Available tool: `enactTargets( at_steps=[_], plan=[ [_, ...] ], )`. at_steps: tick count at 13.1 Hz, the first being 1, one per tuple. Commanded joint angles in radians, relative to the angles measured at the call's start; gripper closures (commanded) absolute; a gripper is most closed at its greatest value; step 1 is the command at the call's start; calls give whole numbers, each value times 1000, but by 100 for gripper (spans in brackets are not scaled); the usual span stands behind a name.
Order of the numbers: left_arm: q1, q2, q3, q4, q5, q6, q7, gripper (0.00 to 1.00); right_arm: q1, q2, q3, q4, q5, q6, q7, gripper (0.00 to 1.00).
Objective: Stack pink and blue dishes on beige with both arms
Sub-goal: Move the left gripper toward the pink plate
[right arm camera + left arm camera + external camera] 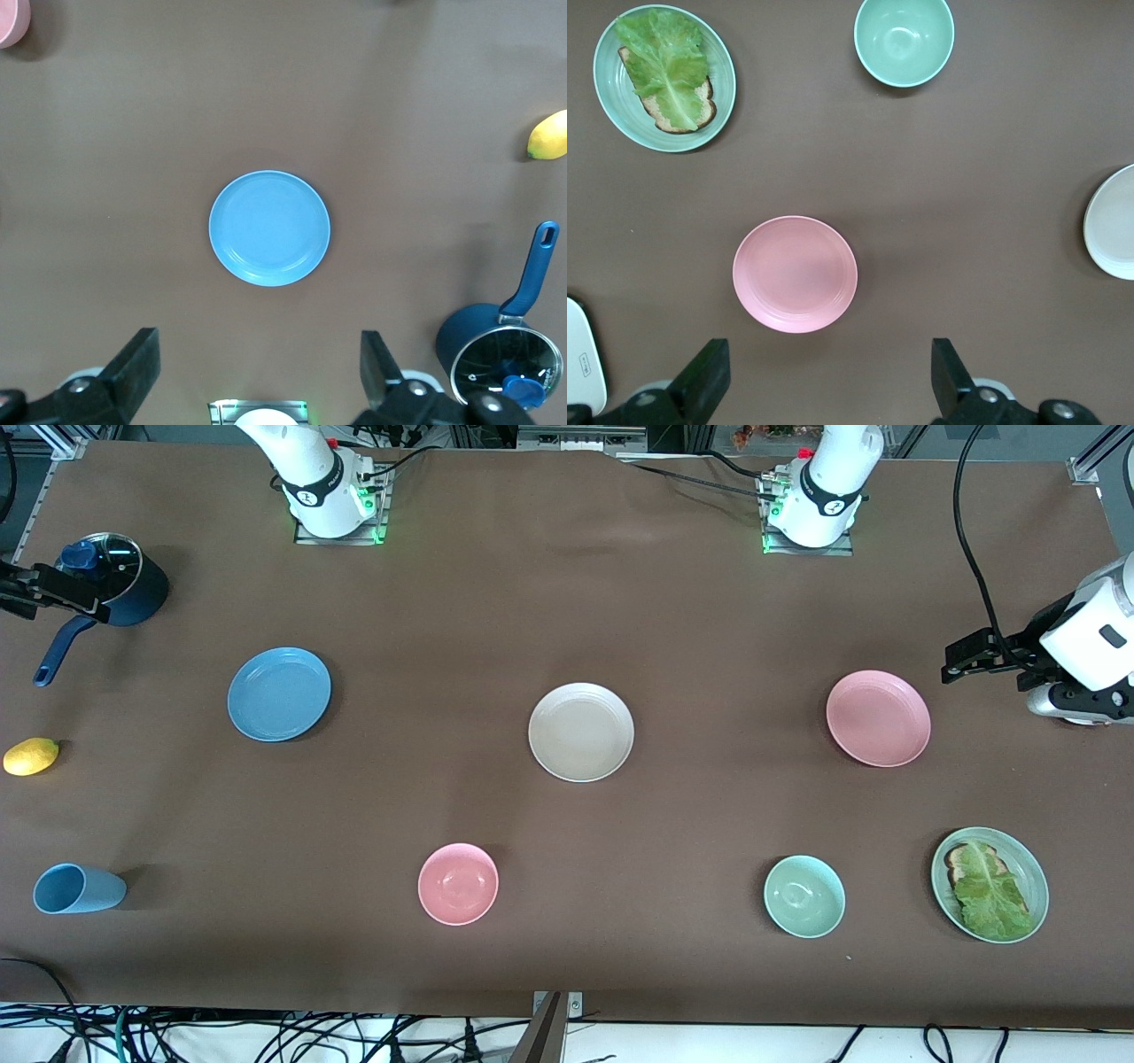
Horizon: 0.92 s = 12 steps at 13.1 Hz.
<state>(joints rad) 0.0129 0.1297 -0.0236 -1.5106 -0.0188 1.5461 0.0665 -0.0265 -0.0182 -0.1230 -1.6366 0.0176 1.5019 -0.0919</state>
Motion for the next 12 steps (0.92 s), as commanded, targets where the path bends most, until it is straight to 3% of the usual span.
enactTargets(
  at_steps=[1,7,12],
  plan=[
    [2,18,1,32,-12,-11,19,0,-13,4,5,17,7,-15,-14,0],
    [2,25,1,33,-12,-1,19,0,-13,3,5,17,5,-19,-17,0],
    [-4,25,-6,89,-20,-7,18,0,-13,4,5,17,7,-19,-17,0]
  ],
)
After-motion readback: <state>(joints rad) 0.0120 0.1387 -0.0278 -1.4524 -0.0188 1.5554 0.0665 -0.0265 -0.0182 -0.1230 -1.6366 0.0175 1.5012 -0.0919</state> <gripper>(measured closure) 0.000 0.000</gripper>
